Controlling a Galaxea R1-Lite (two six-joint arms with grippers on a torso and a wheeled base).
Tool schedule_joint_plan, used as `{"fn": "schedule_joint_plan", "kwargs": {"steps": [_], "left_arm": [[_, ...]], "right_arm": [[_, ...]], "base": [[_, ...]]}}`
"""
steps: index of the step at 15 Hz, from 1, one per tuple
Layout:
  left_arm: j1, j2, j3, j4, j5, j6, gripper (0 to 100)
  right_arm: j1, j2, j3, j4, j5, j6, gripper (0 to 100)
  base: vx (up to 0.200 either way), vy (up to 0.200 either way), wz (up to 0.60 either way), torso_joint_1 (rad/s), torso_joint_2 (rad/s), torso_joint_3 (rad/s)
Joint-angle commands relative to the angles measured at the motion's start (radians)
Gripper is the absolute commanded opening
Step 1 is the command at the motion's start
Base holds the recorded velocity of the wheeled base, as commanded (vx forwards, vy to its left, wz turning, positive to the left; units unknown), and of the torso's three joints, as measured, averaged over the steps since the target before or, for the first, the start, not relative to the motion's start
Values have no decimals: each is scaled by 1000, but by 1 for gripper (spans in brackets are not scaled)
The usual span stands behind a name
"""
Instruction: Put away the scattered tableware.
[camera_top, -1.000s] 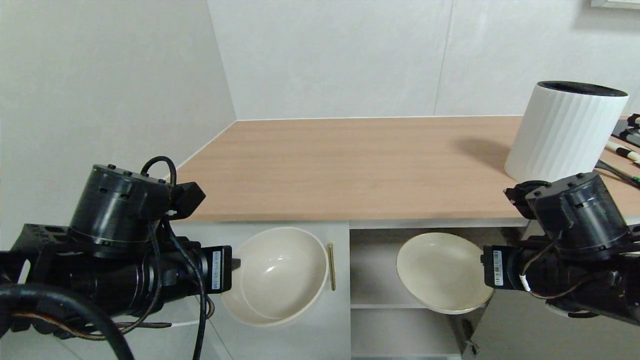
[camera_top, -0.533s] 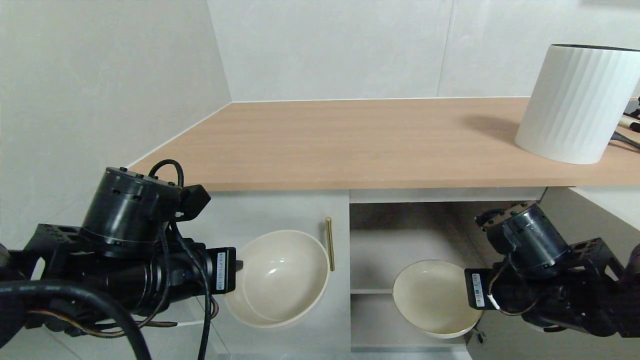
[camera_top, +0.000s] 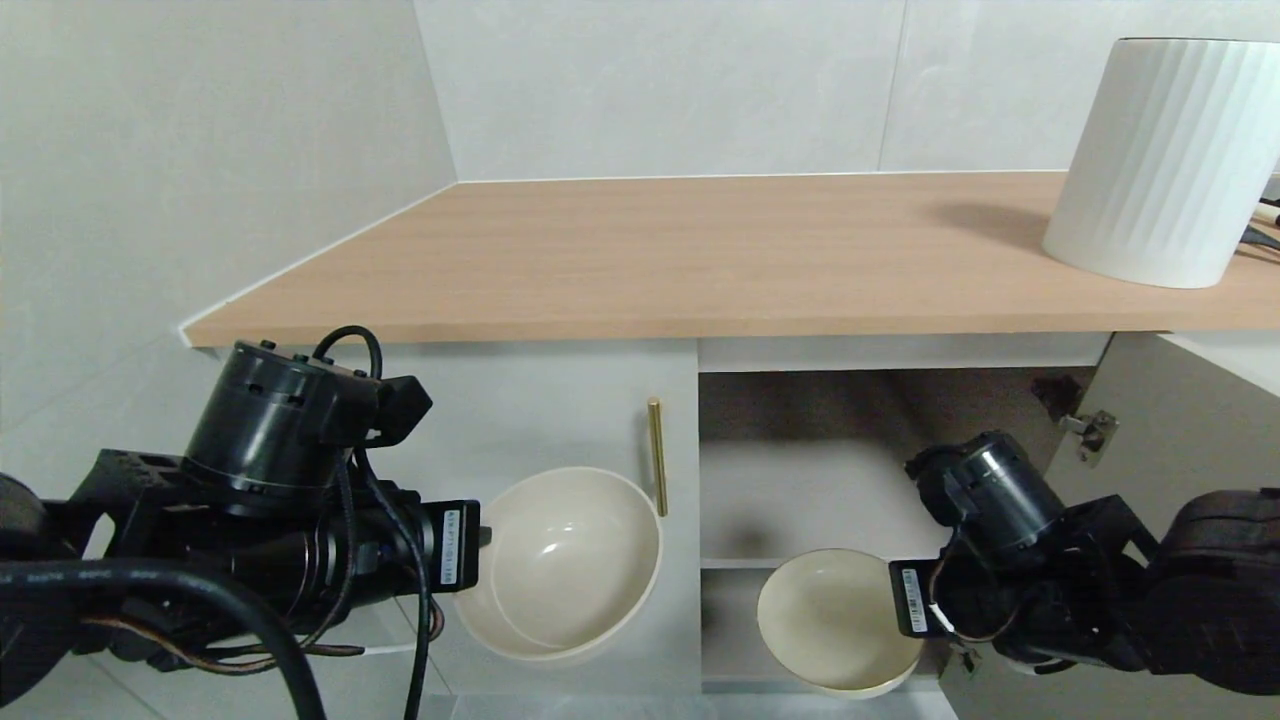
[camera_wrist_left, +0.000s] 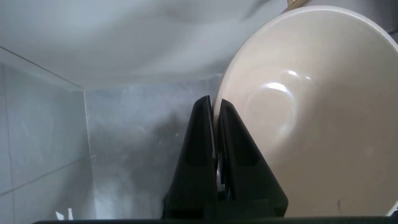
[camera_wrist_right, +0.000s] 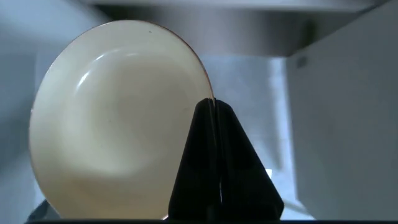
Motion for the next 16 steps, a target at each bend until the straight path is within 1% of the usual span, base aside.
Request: {"fn": "schedule_joint_plan", "kwargs": {"steps": [1,2,4,6,8,10,13,14,16], "left_arm": [[-1,4,-5,-1,1,0,0],[1,4,-6,0,1,0,0],[1,4,-6,0,1,0,0],[1,4,-6,-1,1,0,0],[1,3,-6,-1,1,0,0],[-1,7,-6,-4,1,0,0],[-2,13,-5,-14,2,0,0],[-2,12,-5,-14,2,0,0],[-4,10,-5,-14,2,0,0]], "right_arm": [[-55,109,-73,-11,60,-11,0],[-73,140,-106,-11,68,-15,0],[-108,235,-206,-12,66,-66,0],[-111,309,-290,-12,66,-66,0],[-133,378,-349,-12,58,-63,0],[-165,422,-352,-27,58,-57,0],[-191,487,-349,-153,49,-18,0],[-191,508,-349,-190,34,-17,0],[-194,545,-350,-251,-41,-17,0]], "base": [[0,0,0,0,0,0],[0,0,0,0,0,0],[0,0,0,0,0,0],[0,0,0,0,0,0],[0,0,0,0,0,0],[0,0,0,0,0,0],[0,0,0,0,0,0],[0,0,0,0,0,0],[0,0,0,0,0,0]]}}
